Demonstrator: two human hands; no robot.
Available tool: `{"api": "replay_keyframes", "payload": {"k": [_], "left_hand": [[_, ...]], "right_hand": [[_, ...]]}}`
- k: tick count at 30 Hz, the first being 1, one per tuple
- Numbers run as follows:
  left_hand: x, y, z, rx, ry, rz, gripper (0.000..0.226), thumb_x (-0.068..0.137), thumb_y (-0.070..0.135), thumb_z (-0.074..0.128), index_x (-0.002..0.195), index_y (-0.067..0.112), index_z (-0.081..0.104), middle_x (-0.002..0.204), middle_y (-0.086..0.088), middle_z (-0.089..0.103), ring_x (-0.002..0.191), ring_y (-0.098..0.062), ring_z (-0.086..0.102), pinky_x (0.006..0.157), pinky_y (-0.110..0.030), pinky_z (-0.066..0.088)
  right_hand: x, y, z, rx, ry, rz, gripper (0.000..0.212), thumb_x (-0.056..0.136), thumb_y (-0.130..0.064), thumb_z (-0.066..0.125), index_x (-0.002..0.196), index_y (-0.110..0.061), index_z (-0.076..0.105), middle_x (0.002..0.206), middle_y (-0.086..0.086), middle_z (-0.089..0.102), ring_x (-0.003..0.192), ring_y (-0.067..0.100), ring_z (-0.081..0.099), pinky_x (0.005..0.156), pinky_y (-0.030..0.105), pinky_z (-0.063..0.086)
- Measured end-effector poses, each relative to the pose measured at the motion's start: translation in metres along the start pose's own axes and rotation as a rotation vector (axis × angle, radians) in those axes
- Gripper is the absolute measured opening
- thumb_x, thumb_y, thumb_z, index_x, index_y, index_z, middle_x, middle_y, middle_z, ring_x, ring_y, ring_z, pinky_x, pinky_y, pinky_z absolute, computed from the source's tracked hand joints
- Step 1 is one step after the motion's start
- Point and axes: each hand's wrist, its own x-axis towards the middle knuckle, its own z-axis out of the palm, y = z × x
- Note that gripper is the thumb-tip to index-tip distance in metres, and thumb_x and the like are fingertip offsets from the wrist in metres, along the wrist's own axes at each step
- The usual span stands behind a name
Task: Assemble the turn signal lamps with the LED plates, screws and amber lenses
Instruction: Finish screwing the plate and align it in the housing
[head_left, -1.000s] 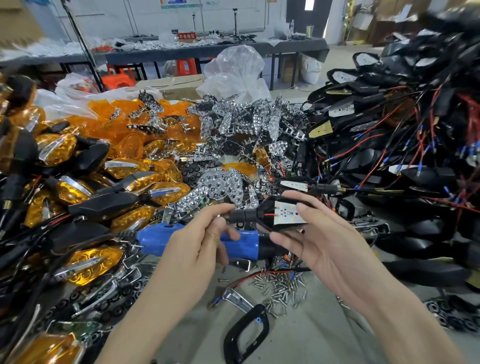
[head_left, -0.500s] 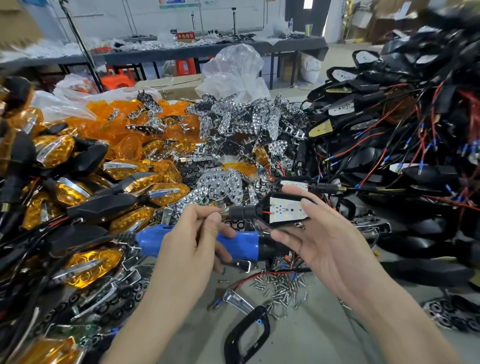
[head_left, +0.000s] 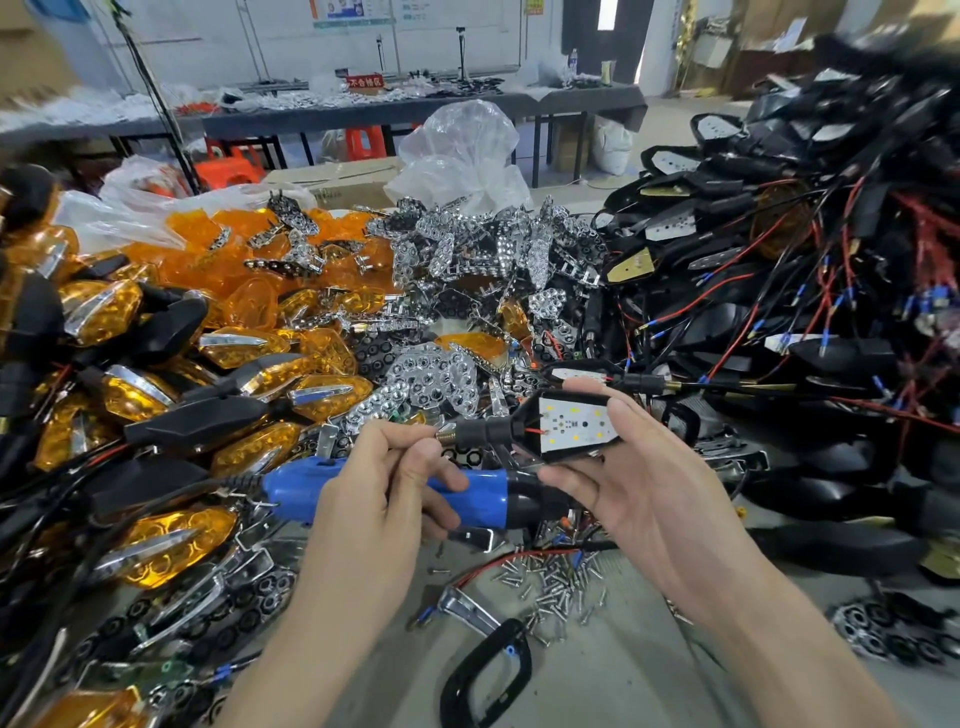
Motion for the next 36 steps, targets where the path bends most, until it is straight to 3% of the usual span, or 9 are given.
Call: {"api": "replay_keyframes", "payload": {"k": [3,6,16,21,24,27,31,33,36], "left_hand": [[-0.002,-0.001,0.001,0.009,0.002,0.030,0.018,0.092,0.046,0.044,0.096,0.031,0.052,0.085,0.004,0.073,0.063,-0.019,0.069,0.055,-0.025,0.054],[-0.002,-0.001,0.002,0.021,0.004,0.046,0.010,0.093,0.046,0.043,0.091,0.039,0.050,0.085,0.005,0.073,0.063,-0.018,0.069,0.054,-0.026,0.054],[-0.001,-0.001,0.002,0.051,-0.015,0.056,0.009,0.093,0.044,0.045,0.086,0.042,0.049,0.083,0.006,0.074,0.062,-0.018,0.069,0.057,-0.031,0.056],[-0.001,0.002,0.000,0.090,-0.033,0.071,0.010,0.091,0.051,0.046,0.088,0.044,0.052,0.085,0.009,0.074,0.063,-0.015,0.069,0.058,-0.028,0.056],[-0.002,0.006,-0.004,0.120,-0.039,0.070,0.015,0.095,0.054,0.042,0.094,0.047,0.056,0.088,0.012,0.074,0.066,-0.014,0.070,0.057,-0.026,0.056],[0.008,0.017,-0.012,0.261,0.026,0.091,0.024,0.100,0.059,0.034,0.095,0.048,0.055,0.090,0.020,0.072,0.073,-0.004,0.070,0.057,-0.024,0.054],[0.052,0.022,-0.015,0.509,-0.035,0.043,0.012,0.100,0.050,0.043,0.095,0.045,0.053,0.088,0.022,0.069,0.080,0.006,0.065,0.065,-0.020,0.051],[0.081,0.016,-0.008,0.719,-0.138,0.016,0.010,0.102,0.043,0.045,0.108,0.040,0.053,0.096,0.019,0.067,0.074,-0.001,0.063,0.062,-0.022,0.051],[0.113,0.005,0.009,0.917,-0.281,-0.119,0.044,0.103,0.045,0.044,0.135,0.016,0.045,0.099,0.003,0.062,0.075,-0.013,0.060,0.064,-0.033,0.048]], "right_hand": [[-0.001,-0.001,0.001,0.006,-0.014,0.009,0.035,0.103,-0.032,0.053,0.127,-0.012,0.070,0.127,0.026,0.067,0.104,0.032,0.068,0.080,0.034,0.060],[-0.001,-0.002,-0.001,0.024,-0.035,-0.001,0.038,0.097,-0.029,0.053,0.127,-0.012,0.070,0.123,0.022,0.069,0.102,0.029,0.070,0.080,0.034,0.060],[0.001,-0.002,-0.003,0.026,-0.043,0.006,0.040,0.098,-0.036,0.053,0.127,-0.014,0.071,0.125,0.020,0.069,0.105,0.028,0.071,0.080,0.033,0.060],[0.002,-0.003,-0.001,0.023,0.058,0.038,0.041,0.096,-0.034,0.053,0.123,-0.011,0.073,0.122,0.023,0.071,0.100,0.030,0.073,0.075,0.032,0.061],[0.004,-0.005,-0.003,0.048,0.180,0.102,0.038,0.101,-0.027,0.053,0.126,-0.001,0.065,0.115,0.023,0.074,0.094,0.032,0.076,0.068,0.031,0.062],[0.004,-0.008,-0.006,0.026,0.234,0.152,0.032,0.107,-0.023,0.046,0.124,-0.001,0.064,0.111,0.025,0.075,0.095,0.041,0.075,0.061,0.029,0.062],[0.007,-0.007,-0.008,0.020,0.249,0.176,0.033,0.109,-0.023,0.043,0.124,-0.003,0.066,0.111,0.026,0.074,0.096,0.043,0.075,0.060,0.028,0.062],[0.008,-0.005,-0.008,0.031,0.251,0.197,0.033,0.109,-0.023,0.043,0.124,-0.003,0.064,0.111,0.026,0.074,0.098,0.043,0.074,0.061,0.029,0.062],[0.008,-0.002,-0.008,0.058,0.256,0.215,0.033,0.109,-0.024,0.045,0.124,-0.001,0.062,0.111,0.026,0.074,0.098,0.043,0.074,0.062,0.029,0.062]]}}
